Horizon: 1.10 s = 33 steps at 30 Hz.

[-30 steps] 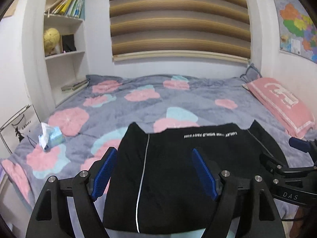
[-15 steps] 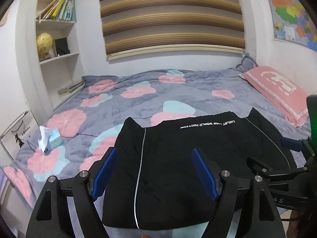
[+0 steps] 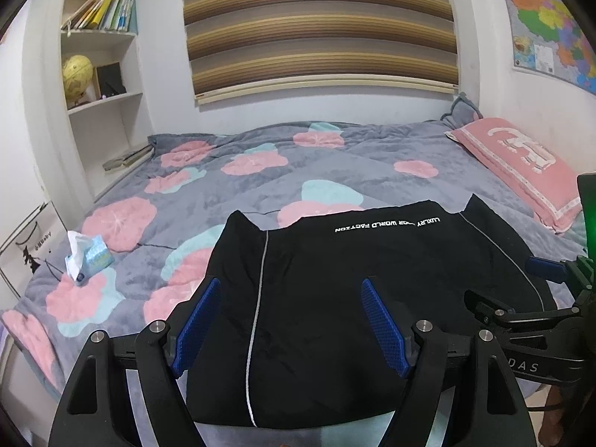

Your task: Fold large clothes

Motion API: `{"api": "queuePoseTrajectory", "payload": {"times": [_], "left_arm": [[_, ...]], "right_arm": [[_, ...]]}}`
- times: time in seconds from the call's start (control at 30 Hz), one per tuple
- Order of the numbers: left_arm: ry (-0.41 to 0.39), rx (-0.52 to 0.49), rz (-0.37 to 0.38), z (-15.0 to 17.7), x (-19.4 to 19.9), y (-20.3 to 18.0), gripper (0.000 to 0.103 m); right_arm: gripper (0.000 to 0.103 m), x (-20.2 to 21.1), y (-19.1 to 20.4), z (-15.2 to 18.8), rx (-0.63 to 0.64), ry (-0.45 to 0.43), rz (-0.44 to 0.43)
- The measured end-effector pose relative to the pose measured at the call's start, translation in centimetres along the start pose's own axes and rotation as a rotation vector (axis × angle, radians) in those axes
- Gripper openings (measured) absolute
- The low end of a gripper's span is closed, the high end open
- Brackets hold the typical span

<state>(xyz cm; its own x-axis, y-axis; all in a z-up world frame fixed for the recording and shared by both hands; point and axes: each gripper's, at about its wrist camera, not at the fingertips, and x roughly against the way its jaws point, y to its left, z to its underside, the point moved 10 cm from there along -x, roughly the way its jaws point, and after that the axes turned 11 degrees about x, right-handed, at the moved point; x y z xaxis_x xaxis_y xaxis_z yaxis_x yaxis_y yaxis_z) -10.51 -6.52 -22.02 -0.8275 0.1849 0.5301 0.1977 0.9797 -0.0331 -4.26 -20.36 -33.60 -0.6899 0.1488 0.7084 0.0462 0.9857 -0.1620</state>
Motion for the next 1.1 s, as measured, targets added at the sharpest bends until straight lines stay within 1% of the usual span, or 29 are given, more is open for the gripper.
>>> {"api": "queuePoseTrajectory", "payload": {"times": [0.4,0.93,1.1], "left_arm": [[0.029,0.006,0.01,0.47,-0.73,0.24,0.079],[0.034,0.0,0.009,0.91,-0.75,0.01,0.079],[0.036,0.001,-0.003,0.91,-0.93,0.23,0.079]], "right_arm": [[0.095,-0.22,0.0,0.31,-0.015,0.014,-0.011],[0.096,-0.27,-0.23,0.61,-0.034,0.023,-0.023],[0.096,-0.41,-0.29,0.81,-0.037,0.026,-0.027]]}}
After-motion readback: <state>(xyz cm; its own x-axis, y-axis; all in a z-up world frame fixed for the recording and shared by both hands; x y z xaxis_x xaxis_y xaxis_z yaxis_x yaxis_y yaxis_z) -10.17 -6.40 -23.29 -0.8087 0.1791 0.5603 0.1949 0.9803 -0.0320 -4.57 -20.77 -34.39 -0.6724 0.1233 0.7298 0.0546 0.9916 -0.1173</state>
